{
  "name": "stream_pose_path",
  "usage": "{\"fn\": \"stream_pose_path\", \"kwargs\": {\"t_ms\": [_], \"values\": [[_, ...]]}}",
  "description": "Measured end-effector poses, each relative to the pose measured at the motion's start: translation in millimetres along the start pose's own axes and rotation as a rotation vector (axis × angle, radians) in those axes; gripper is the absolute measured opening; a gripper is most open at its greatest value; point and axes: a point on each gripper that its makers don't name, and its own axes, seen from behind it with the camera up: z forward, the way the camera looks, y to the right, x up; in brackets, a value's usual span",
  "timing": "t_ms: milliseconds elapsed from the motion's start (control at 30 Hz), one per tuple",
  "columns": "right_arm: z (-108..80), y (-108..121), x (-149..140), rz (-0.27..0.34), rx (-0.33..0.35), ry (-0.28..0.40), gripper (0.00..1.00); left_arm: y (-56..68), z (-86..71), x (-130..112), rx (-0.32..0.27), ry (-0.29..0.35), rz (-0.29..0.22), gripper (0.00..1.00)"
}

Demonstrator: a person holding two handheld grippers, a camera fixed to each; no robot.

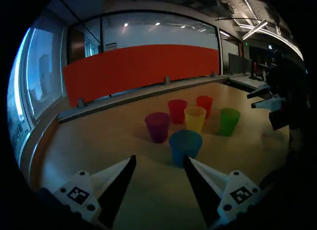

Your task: Pour water

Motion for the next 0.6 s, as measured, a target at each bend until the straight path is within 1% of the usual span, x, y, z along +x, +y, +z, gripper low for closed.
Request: {"fn": "stream_pose_path", "kwargs": {"t_ms": [167,400,600], "values": [[-5.3,9.6,9.2,0.026,-0.067,0.048,1.0,-7.2,-3.6,10.1,0.043,0.056,-0.022,0.87],[-11.3,33.2,21.2,0.064,-0.194,0.128,1.0,-14.6,-6.5,21.4,0.085,0.132,-0.066,0.87],[-14.4,47.0,28.9,0.087,-0.271,0.188,1.0,-24.3,-11.0,30.4,0.144,0.192,-0.065,0.87]]}}
